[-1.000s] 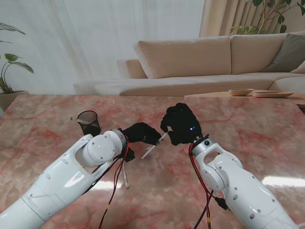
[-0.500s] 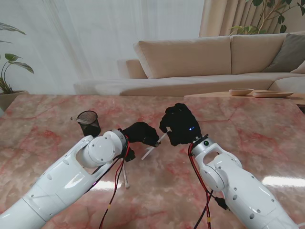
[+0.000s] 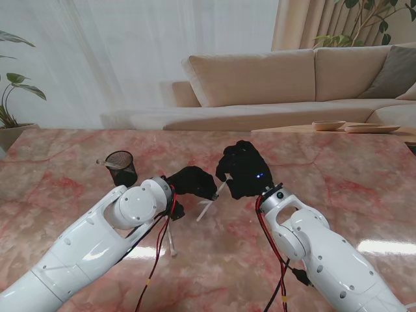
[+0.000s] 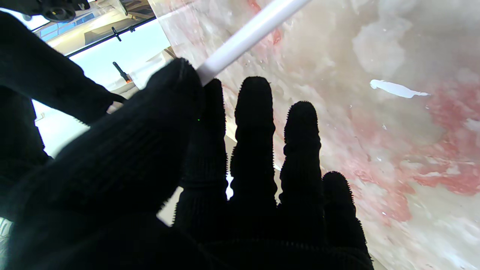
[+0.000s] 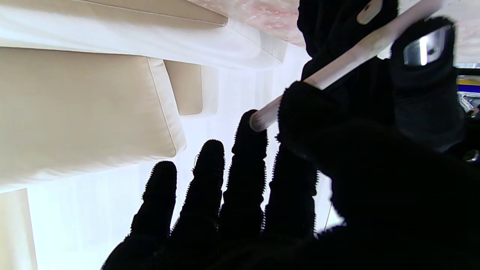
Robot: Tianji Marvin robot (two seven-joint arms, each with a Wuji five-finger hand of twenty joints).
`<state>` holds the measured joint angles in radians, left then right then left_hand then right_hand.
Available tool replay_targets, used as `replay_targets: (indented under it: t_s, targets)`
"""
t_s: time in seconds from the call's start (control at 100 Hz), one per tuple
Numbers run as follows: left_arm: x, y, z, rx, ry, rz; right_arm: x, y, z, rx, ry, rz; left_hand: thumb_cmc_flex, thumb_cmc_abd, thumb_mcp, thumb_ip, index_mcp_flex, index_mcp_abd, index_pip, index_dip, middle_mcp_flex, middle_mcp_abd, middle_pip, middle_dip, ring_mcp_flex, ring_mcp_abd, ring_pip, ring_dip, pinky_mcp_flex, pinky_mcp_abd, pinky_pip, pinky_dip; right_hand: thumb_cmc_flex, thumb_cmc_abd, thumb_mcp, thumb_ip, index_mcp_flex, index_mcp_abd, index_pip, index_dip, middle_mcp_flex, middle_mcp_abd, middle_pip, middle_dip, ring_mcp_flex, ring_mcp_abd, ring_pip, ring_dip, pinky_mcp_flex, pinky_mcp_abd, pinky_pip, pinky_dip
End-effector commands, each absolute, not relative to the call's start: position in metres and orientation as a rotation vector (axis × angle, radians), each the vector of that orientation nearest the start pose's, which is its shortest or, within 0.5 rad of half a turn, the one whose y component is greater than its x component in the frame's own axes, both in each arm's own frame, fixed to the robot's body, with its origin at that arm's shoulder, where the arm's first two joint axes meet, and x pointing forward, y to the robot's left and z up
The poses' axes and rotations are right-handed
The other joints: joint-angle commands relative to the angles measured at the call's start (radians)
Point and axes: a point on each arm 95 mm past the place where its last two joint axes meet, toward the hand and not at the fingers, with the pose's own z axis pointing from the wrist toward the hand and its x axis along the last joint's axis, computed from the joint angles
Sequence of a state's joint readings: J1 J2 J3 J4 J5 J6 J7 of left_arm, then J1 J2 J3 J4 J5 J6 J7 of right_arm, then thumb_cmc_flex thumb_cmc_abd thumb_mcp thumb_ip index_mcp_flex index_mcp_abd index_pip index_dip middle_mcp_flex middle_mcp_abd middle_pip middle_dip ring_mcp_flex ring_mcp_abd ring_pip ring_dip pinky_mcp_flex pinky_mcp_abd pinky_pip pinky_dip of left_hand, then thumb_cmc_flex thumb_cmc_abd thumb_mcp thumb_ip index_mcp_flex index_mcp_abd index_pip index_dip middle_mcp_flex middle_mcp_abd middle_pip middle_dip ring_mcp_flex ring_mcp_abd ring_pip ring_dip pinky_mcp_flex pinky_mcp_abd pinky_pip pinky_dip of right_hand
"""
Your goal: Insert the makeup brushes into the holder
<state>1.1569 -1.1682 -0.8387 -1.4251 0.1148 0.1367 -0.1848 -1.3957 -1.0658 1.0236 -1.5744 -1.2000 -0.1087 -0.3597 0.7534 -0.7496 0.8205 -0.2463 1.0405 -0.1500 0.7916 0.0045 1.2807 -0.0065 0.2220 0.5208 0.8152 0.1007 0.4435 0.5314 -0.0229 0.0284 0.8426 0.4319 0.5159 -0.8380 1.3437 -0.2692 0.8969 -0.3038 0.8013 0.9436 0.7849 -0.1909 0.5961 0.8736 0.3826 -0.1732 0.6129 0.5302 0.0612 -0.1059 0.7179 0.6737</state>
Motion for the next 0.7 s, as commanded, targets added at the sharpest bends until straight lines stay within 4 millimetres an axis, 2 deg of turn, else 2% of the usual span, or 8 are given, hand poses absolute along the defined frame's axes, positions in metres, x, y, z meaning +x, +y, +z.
replay_targets:
  t_s: [0.0,0.14,0.24,0.32,0.46,0.49,0.58,0.69]
  targets:
    - [0.457,-0.120,-0.305,-2.006,1.524,-1.889,0.413,0.060,-0.274,0.601,1.446,1.700,0.033,0.050,-0.007,0.045,0.016,-0.094,0.110,0.062,0.084,-0.030,0.001,0.037,0.023,-0.019,0.033,0.023,-0.025,-0.024,0.014,0.014,0.009,0.036,0.061,0.043,0.085,-0.051,0.075,0.044,0.002,0.004,-0.010,0.017,0.015,0.007,-0.015,0.011,-0.012,0.006,-0.006,-0.010]
    - [0.457,-0.121,-0.307,-2.002,1.502,-1.915,0.413,0.060,-0.273,0.599,1.443,1.700,0.013,0.046,0.039,0.034,-0.037,-0.117,0.183,0.181,0.082,-0.024,0.031,0.091,0.025,-0.017,0.050,0.057,-0.022,-0.029,0.006,0.017,0.009,0.037,0.060,0.043,0.084,-0.055,0.073,0.047,0.001,0.005,-0.013,0.014,0.014,0.008,-0.018,0.010,-0.013,0.006,-0.007,-0.010]
    - [0.457,-0.122,-0.309,-1.999,1.487,-1.931,0.413,0.059,-0.274,0.601,1.441,1.697,-0.015,0.037,0.097,0.028,-0.046,-0.119,0.178,0.273,0.077,-0.018,0.068,0.127,0.013,-0.020,0.049,0.079,-0.023,-0.024,-0.013,0.013,0.009,0.036,0.060,0.044,0.084,-0.055,0.072,0.049,0.001,0.004,-0.014,0.013,0.014,0.008,-0.019,0.010,-0.013,0.006,-0.007,-0.010]
    - [0.456,-0.122,-0.311,-2.006,1.475,-1.937,0.413,0.059,-0.274,0.604,1.440,1.694,-0.025,0.035,0.134,0.033,-0.051,-0.106,0.172,0.313,0.068,-0.008,0.090,0.148,0.009,-0.015,0.054,0.095,-0.023,-0.023,-0.028,0.010,0.010,0.036,0.060,0.044,0.084,-0.054,0.071,0.049,0.001,0.006,-0.014,0.013,0.014,0.008,-0.019,0.010,-0.014,0.007,-0.008,-0.010]
    - [0.455,-0.122,-0.314,-2.014,1.464,-1.955,0.413,0.058,-0.274,0.607,1.437,1.692,-0.036,0.018,0.192,0.036,-0.053,-0.116,0.171,0.382,0.068,-0.007,0.113,0.194,0.017,-0.020,0.065,0.121,-0.019,-0.031,-0.036,0.015,0.008,0.036,0.060,0.045,0.082,-0.054,0.070,0.051,0.000,0.008,-0.014,0.013,0.013,0.011,-0.020,0.010,-0.014,0.007,-0.008,-0.010]
    - [0.455,-0.122,-0.314,-2.014,1.457,-1.961,0.412,0.058,-0.274,0.610,1.435,1.694,-0.041,0.011,0.212,0.035,-0.056,-0.119,0.176,0.404,0.068,-0.005,0.116,0.205,0.013,0.000,0.069,0.130,-0.020,-0.030,-0.032,0.021,0.009,0.038,0.057,0.045,0.081,-0.055,0.069,0.052,0.001,0.008,-0.014,0.013,0.015,0.011,-0.020,0.011,-0.014,0.008,-0.008,-0.010]
    - [0.454,-0.123,-0.316,-2.022,1.433,-1.976,0.413,0.058,-0.274,0.608,1.429,1.693,-0.046,0.012,0.242,0.038,-0.059,-0.128,0.179,0.441,0.067,-0.008,0.123,0.228,0.014,-0.002,0.077,0.145,-0.022,-0.023,-0.030,0.029,0.012,0.043,0.049,0.045,0.077,-0.058,0.064,0.050,0.004,0.010,-0.015,0.011,0.018,0.012,-0.019,0.011,-0.010,0.009,-0.007,-0.010]
    - [0.453,-0.123,-0.318,-2.051,1.385,-1.998,0.413,0.057,-0.274,0.610,1.423,1.694,-0.045,0.009,0.260,0.043,-0.060,-0.138,0.182,0.467,0.066,-0.009,0.127,0.245,0.014,-0.004,0.081,0.155,-0.022,-0.019,-0.031,0.033,0.018,0.063,0.006,0.049,0.064,-0.070,0.041,0.033,0.010,0.011,-0.032,-0.004,0.019,0.013,-0.021,0.012,-0.010,0.011,-0.007,-0.010]
